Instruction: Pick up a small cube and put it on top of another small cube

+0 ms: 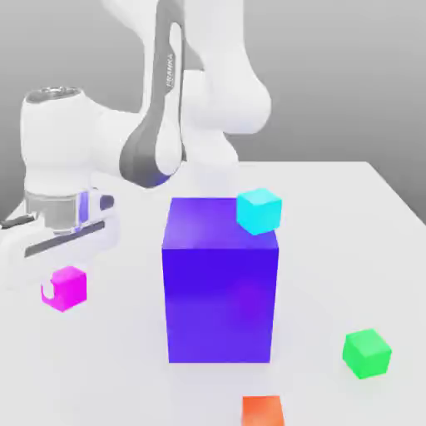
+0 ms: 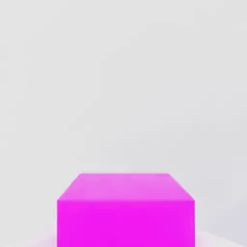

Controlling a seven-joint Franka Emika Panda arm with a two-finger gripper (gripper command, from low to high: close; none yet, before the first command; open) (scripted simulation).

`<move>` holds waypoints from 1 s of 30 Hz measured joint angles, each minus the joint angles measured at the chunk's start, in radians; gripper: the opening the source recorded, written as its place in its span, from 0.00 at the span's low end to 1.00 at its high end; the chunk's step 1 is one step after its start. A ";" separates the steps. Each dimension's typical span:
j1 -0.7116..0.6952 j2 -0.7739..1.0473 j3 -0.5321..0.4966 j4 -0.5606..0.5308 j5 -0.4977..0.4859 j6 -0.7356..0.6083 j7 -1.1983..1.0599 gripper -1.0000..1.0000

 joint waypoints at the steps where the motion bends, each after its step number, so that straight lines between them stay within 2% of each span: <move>1: 0.023 -0.003 0.007 0.018 -0.007 -0.002 -0.034 0.00; 14: 0.536 0.026 0.225 0.198 -0.046 -0.136 -0.561 0.00; 18: 0.697 0.047 0.268 0.204 -0.038 -0.183 -0.654 0.00; 23: 0.701 0.093 0.258 0.147 -0.026 -0.230 -0.631 0.00; 28: 0.744 0.253 0.191 0.148 -0.180 -0.114 -0.513 0.00; 29: 0.758 0.280 0.172 0.150 -0.206 -0.091 -0.493 1.00; 30: 0.758 0.280 0.172 0.150 -0.206 -0.091 -0.493 1.00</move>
